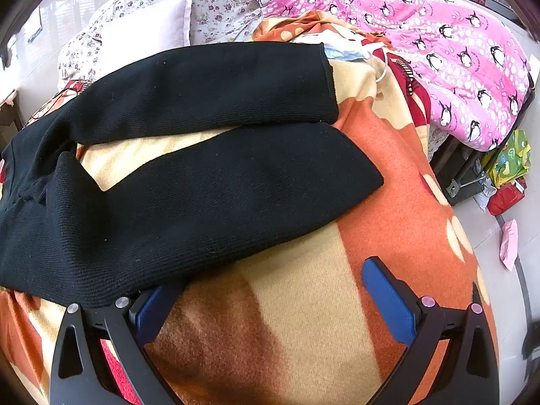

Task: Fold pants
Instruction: 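Move both grippers toward the black pants lying on the blanket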

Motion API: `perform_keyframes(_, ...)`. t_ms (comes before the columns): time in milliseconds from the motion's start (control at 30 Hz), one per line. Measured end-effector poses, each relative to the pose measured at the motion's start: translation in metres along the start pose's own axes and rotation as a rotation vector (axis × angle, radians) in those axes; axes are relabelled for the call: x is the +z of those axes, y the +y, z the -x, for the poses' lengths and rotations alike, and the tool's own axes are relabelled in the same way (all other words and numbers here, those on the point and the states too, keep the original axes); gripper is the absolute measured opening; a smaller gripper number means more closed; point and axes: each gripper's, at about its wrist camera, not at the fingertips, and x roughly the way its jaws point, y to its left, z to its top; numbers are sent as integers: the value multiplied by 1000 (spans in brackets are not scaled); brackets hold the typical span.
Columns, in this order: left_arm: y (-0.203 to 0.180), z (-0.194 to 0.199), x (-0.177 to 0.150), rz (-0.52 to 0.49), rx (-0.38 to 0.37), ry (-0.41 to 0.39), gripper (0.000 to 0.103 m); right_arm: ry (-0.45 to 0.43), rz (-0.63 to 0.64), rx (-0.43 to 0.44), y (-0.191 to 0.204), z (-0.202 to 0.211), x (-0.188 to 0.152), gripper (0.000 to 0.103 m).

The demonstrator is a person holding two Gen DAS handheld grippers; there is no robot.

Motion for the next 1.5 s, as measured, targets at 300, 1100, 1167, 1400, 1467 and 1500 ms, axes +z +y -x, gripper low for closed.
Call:
perform_keyframes(300, 7, 25, -10, 46, 3, 3, 101, 50, -34, 36, -6, 8, 1, 102)
perform_keyframes(1100, -20, 90, -12, -53, 66, -227, 101, -287, 86, 22, 20, 117, -29, 102)
perform_keyframes(1167, -24, 88, -14, -53, 43, -222, 101, -281, 104, 27, 25, 117, -30, 102)
perform_keyframes(1400, -31, 81, -20, -66, 2, -189, 101, -230, 86, 66, 27, 106, -32, 102)
perform_keyframes(1467, -30, 82, -20, -58, -15, -186, 101, -224, 83, 51, 25, 104, -31, 102)
perform_keyframes(1500, -29, 82, -19, -51, -26, -184, 101, -222, 82, 47, 23, 103, -30, 102)
